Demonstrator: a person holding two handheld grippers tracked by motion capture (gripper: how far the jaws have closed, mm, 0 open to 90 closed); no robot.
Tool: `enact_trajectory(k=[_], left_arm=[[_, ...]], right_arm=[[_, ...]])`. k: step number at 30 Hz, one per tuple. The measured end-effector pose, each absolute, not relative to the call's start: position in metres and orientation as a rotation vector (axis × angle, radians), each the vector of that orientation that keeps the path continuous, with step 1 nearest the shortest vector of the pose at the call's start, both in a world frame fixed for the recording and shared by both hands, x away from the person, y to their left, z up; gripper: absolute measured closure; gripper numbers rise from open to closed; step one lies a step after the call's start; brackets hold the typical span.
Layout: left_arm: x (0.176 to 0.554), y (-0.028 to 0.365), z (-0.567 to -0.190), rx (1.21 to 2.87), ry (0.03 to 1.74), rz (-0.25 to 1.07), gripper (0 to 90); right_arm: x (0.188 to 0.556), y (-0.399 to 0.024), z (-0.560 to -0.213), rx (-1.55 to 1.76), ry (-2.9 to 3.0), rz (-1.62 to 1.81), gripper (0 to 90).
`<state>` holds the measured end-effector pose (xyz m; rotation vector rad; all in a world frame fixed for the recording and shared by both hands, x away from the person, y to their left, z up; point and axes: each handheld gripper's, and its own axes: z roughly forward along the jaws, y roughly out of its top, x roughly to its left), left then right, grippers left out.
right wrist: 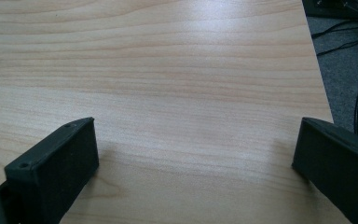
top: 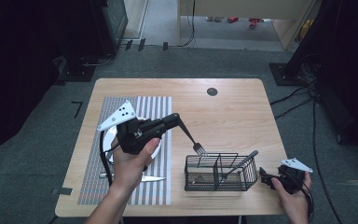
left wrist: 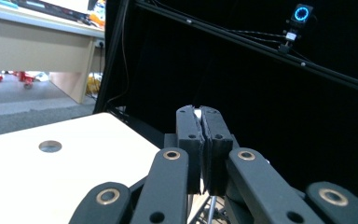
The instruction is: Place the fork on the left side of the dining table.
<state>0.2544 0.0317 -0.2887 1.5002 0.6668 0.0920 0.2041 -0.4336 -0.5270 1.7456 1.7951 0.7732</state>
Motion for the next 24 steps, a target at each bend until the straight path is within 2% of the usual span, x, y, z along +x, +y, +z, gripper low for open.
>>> enact_trajectory(k=[13,24], left_arm=[[0.281,0.05,-0.294,1.441,0.752,0.161,89.5],[0.321,0.07,-0.325,1.352,0.869,0.199,89.5]], right_arm=[[0.204,-0.434,-0.527,1.746,1.794,0.774,0.0],[0.204,-0.434,-0.527,1.745,1.794,0.774,0.0]])
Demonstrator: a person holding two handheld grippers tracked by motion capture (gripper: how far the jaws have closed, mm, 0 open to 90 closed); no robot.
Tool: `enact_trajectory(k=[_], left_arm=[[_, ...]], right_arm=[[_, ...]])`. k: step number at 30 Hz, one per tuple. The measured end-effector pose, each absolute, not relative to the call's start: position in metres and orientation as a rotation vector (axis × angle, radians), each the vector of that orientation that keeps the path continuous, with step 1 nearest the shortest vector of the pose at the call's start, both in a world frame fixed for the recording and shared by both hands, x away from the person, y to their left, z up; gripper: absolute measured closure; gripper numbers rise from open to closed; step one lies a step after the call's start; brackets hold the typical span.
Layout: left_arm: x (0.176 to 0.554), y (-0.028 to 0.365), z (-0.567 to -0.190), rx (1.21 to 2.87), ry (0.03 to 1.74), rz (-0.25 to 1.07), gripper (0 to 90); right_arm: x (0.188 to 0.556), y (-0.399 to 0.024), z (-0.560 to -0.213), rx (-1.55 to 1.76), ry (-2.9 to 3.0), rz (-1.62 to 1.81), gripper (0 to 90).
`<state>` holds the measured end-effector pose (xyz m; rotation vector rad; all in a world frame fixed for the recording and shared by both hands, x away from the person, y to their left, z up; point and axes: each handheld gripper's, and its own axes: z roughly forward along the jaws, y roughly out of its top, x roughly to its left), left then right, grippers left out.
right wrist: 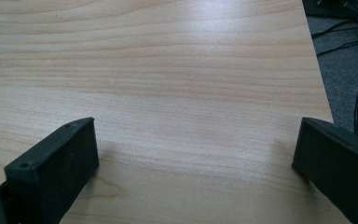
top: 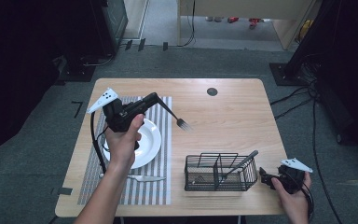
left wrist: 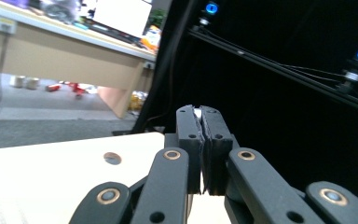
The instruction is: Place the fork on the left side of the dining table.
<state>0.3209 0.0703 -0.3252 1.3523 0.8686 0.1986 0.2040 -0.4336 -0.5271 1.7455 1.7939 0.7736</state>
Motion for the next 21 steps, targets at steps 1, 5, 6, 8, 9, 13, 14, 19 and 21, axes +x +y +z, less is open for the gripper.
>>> enact_trajectory(k=[1,5,6,8,9,13,14,19,21], left_arm=[[0.329,0.075,-0.333,1.332,0.901,0.19,89.5],[0.344,0.084,-0.348,1.302,0.96,0.201,89.5],[0.347,0.086,-0.352,1.293,0.973,0.196,89.5],[0.352,0.089,-0.356,1.275,0.986,0.187,89.5],[0.354,0.091,-0.359,1.269,0.996,0.186,89.5],[0.367,0.102,-0.374,1.232,1.062,0.212,89.5],[0.367,0.102,-0.374,1.232,1.062,0.212,89.5],[0.383,0.118,-0.393,1.148,1.138,0.191,89.5],[0.387,0.12,-0.397,1.137,1.144,0.184,89.5]], right_arm=[[0.204,-0.434,-0.527,1.745,1.794,0.774,0.0],[0.204,-0.434,-0.527,1.745,1.795,0.773,0.0],[0.204,-0.434,-0.527,1.745,1.795,0.773,0.0],[0.204,-0.434,-0.527,1.746,1.795,0.773,0.0],[0.204,-0.434,-0.527,1.746,1.795,0.773,0.0],[0.204,-0.434,-0.527,1.746,1.794,0.774,0.0],[0.204,-0.434,-0.527,1.746,1.794,0.774,0.0],[0.204,-0.434,-0.527,1.746,1.795,0.774,0.0],[0.204,-0.434,-0.527,1.746,1.795,0.774,0.0]])
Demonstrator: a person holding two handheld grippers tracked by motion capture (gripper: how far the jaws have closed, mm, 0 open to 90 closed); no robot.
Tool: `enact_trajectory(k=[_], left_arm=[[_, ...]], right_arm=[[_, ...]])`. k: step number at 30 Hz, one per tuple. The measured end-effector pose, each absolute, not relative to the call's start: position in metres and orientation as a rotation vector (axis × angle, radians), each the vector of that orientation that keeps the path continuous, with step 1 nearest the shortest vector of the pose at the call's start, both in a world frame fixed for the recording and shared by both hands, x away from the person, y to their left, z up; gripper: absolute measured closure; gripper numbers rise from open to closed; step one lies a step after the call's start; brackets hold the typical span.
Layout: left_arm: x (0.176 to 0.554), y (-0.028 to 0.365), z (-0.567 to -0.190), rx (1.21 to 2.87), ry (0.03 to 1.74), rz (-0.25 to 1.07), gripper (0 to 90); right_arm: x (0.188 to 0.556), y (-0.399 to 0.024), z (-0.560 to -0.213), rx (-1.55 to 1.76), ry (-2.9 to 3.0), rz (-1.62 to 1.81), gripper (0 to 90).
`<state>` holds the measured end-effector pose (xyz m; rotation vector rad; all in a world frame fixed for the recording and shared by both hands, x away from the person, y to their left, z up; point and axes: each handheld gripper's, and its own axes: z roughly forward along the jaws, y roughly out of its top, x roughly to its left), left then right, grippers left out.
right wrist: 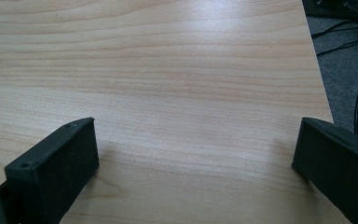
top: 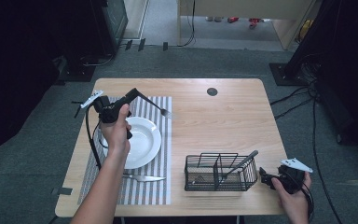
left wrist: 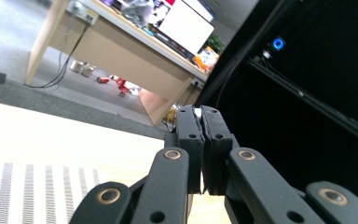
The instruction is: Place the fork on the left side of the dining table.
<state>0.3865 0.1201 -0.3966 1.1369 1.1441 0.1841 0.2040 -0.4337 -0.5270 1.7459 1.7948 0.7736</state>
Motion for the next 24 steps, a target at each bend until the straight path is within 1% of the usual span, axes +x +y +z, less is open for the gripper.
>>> enact_trajectory(k=[9,13,18,20,24], left_arm=[[0.408,0.139,-0.424,1.083,1.247,0.157,89.5],[0.415,0.148,-0.437,1.008,1.303,0.134,89.5],[0.42,0.151,-0.448,0.981,1.344,0.132,89.5],[0.424,0.155,-0.458,0.921,1.385,0.103,89.5],[0.427,0.157,-0.465,0.924,1.41,0.125,89.5]], right_arm=[[0.204,-0.434,-0.527,1.746,1.795,0.774,0.0],[0.204,-0.434,-0.527,1.746,1.795,0.774,0.0],[0.204,-0.434,-0.527,1.745,1.795,0.774,0.0],[0.204,-0.434,-0.527,1.746,1.795,0.774,0.0],[0.204,-0.434,-0.527,1.746,1.795,0.774,0.0]])
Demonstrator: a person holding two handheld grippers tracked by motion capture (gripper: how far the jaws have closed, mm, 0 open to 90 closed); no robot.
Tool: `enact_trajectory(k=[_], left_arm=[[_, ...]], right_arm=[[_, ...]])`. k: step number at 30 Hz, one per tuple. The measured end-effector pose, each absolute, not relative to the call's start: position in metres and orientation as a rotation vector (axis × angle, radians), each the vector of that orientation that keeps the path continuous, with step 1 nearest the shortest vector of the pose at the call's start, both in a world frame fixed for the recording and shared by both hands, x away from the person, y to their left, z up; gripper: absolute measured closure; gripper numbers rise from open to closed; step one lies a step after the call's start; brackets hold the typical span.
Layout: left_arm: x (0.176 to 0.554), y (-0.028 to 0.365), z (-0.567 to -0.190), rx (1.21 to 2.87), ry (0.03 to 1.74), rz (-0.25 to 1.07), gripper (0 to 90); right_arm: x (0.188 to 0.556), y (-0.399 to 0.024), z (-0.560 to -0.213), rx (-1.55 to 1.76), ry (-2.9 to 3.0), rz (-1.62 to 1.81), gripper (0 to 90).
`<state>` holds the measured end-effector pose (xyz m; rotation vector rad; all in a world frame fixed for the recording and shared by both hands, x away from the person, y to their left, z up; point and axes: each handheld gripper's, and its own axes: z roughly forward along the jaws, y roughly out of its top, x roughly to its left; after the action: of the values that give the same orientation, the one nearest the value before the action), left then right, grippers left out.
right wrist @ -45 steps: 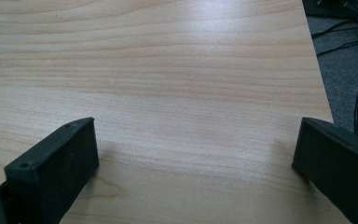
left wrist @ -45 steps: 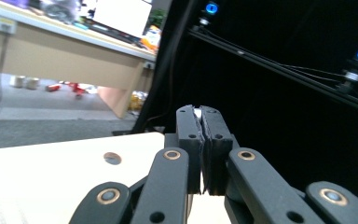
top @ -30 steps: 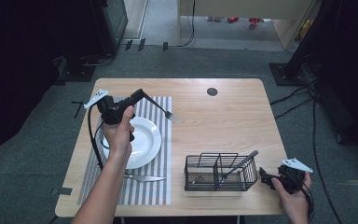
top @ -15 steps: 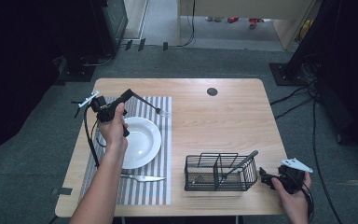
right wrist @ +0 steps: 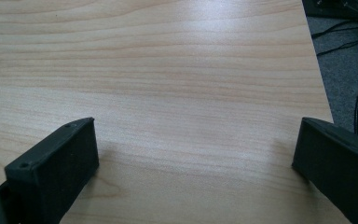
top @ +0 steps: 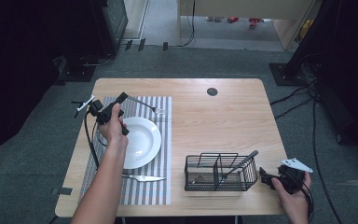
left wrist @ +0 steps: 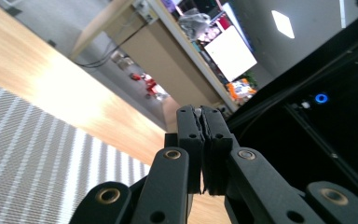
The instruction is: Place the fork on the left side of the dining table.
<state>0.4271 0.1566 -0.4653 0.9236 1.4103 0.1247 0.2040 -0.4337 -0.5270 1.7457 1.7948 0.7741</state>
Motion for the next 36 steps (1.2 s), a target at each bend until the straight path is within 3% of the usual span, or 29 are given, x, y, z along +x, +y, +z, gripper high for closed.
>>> enact_trajectory(k=[10,36], left_arm=[[0.433,0.168,-0.486,0.774,1.486,0.135,89.5],[0.435,0.179,-0.51,0.715,1.656,0.153,87.3]], right_arm=[[0.204,-0.434,-0.527,1.748,1.793,0.773,0.0],[0.204,-0.434,-0.527,1.747,1.794,0.773,0.0]])
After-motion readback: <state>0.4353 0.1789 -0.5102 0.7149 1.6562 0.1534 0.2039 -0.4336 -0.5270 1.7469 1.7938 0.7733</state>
